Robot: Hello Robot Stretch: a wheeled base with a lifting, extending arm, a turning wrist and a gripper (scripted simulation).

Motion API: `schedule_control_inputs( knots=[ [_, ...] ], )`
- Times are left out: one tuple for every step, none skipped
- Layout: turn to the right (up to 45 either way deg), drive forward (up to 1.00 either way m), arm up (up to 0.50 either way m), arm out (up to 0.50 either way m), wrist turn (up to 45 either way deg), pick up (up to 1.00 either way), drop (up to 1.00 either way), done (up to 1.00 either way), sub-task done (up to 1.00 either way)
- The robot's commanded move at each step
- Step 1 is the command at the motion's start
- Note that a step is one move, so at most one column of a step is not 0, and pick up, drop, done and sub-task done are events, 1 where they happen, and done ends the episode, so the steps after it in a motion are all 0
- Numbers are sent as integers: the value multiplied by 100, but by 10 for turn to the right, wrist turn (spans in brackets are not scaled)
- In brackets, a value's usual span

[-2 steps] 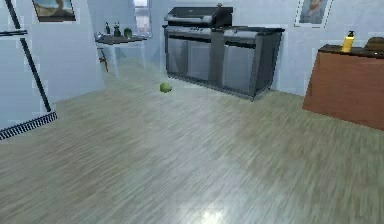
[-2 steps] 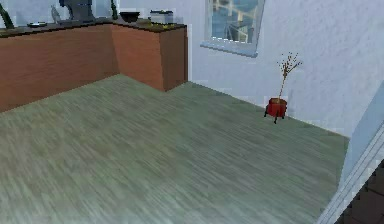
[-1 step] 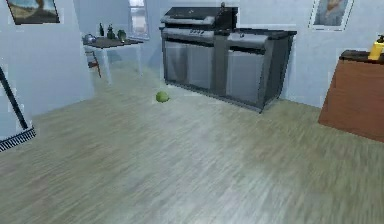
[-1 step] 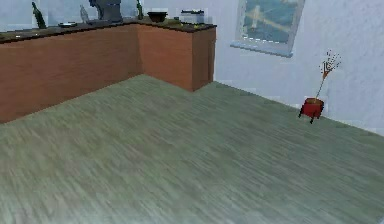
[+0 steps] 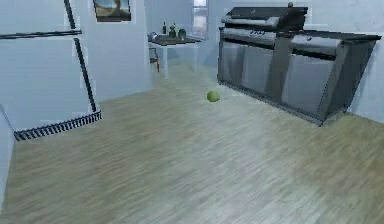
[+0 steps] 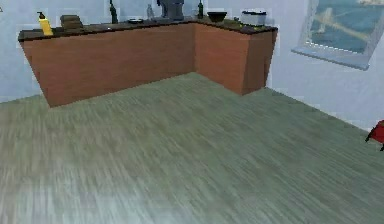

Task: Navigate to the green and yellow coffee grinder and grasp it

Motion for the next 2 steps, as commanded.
schedule_control_inputs(
  knots=[
    [0,100,0,0,0,0,0,0,0],
    [0,100,0,0,0,0,0,0,0]
  ],
)
